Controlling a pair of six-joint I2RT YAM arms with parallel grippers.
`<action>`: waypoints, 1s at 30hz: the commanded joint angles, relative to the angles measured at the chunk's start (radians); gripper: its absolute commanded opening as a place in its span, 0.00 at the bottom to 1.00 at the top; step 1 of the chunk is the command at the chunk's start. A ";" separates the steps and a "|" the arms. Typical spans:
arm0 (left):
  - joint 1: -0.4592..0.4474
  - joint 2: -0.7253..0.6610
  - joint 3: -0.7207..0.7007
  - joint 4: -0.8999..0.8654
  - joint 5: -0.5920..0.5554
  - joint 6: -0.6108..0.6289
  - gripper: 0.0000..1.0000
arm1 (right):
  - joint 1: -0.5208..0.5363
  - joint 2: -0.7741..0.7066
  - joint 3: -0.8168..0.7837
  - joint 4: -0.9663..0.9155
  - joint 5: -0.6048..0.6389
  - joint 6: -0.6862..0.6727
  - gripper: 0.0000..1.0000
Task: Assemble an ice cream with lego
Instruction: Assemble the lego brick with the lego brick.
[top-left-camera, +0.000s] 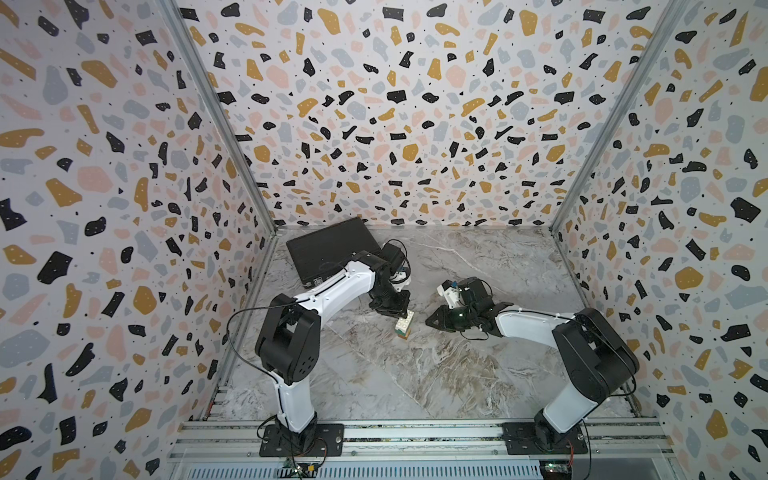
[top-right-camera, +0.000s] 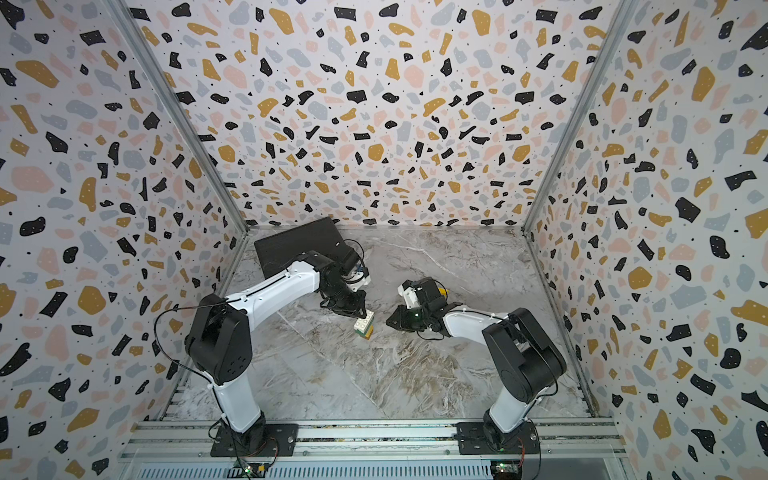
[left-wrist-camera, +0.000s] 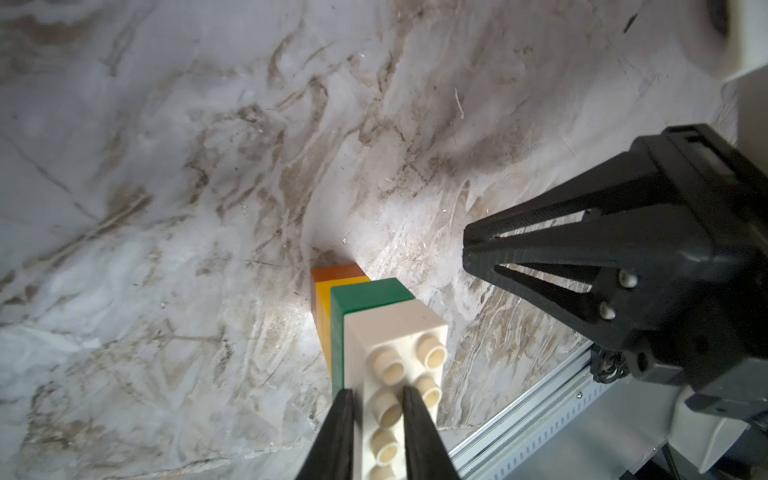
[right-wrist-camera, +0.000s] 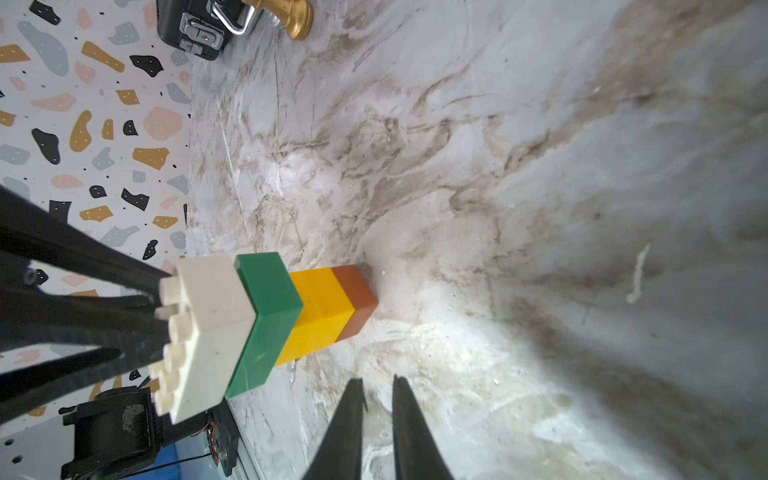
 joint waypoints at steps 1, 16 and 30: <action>0.002 0.023 -0.067 -0.031 -0.058 -0.005 0.21 | 0.006 -0.012 0.033 -0.023 0.006 -0.015 0.18; 0.005 -0.005 -0.130 0.006 -0.057 -0.007 0.20 | 0.005 -0.016 0.035 -0.036 0.021 -0.022 0.21; 0.008 -0.055 -0.215 0.066 -0.057 -0.044 0.20 | 0.006 -0.015 0.035 -0.045 0.038 -0.023 0.26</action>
